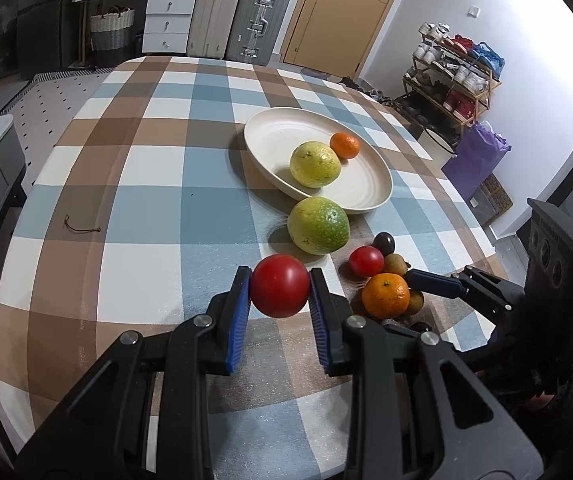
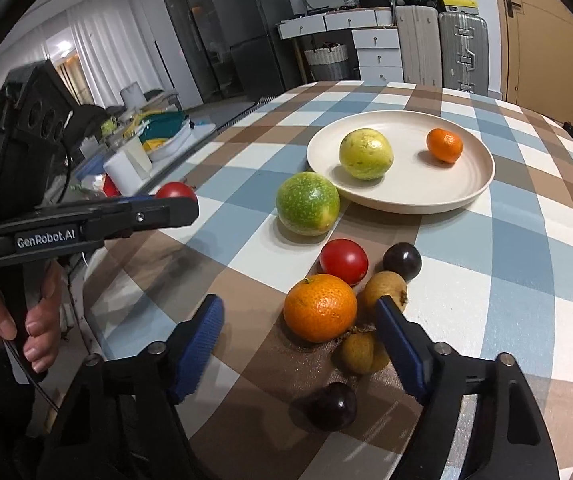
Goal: Organize fruits
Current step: 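Grasp an orange with the right gripper while the left gripper holds the tomato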
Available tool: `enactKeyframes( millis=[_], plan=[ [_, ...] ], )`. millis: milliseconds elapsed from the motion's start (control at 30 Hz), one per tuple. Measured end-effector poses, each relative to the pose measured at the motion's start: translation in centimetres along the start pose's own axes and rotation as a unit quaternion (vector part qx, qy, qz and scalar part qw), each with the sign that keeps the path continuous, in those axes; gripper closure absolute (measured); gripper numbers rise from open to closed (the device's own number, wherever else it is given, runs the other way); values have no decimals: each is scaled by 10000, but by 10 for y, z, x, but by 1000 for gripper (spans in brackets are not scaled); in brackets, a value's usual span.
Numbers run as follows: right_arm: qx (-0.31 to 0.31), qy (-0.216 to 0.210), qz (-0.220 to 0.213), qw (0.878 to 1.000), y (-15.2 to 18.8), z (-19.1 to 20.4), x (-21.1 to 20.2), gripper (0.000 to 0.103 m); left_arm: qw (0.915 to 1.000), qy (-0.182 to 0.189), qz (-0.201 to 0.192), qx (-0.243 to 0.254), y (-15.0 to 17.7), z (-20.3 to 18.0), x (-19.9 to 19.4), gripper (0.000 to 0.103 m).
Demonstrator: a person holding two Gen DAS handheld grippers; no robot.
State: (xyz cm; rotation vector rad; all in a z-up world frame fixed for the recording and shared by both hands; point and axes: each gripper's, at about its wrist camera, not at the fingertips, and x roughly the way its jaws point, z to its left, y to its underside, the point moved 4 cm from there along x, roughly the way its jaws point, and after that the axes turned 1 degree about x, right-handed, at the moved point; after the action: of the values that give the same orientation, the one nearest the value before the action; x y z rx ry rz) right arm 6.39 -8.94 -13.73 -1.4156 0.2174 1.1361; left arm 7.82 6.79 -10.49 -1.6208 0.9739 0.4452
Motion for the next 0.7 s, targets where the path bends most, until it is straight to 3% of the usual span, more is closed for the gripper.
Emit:
enactKeyframes(
  millis=[133,400,700],
  plan=[
    [-285,341,50,9990,1,5,6,37,10000,1,18,-23,1,1,1,78],
    [-448,689,-1,9966,2,5,9,63,10000,-2,35,-54,2,3,3,78],
    [-81,393,-183,9990,2,-7,0,64,9999,47,54,-84,2,2,4,78]
  ],
)
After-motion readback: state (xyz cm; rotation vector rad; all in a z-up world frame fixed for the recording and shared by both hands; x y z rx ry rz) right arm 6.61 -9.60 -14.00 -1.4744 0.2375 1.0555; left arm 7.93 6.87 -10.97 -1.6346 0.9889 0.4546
